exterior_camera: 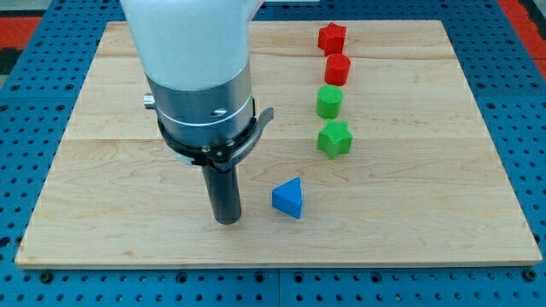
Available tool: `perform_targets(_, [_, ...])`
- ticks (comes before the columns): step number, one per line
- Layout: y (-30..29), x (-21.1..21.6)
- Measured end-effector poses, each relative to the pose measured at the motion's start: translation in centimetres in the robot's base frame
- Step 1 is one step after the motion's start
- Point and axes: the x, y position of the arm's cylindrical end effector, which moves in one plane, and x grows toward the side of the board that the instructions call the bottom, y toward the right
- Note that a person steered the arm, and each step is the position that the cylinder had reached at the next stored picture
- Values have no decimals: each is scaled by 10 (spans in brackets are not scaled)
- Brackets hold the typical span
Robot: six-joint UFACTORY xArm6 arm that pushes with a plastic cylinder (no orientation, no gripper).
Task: Place the blue triangle to the bottom left of green star
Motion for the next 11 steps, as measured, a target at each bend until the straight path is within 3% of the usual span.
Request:
perform_targets(1, [2,0])
perform_targets(3, [96,0])
perform_targets(4, [96,-30])
perform_targets(5, [71,-30])
perform_targets(7, [-18,-36])
perform_targets(8, [-16,-67])
perform_targets(11, [63,-88])
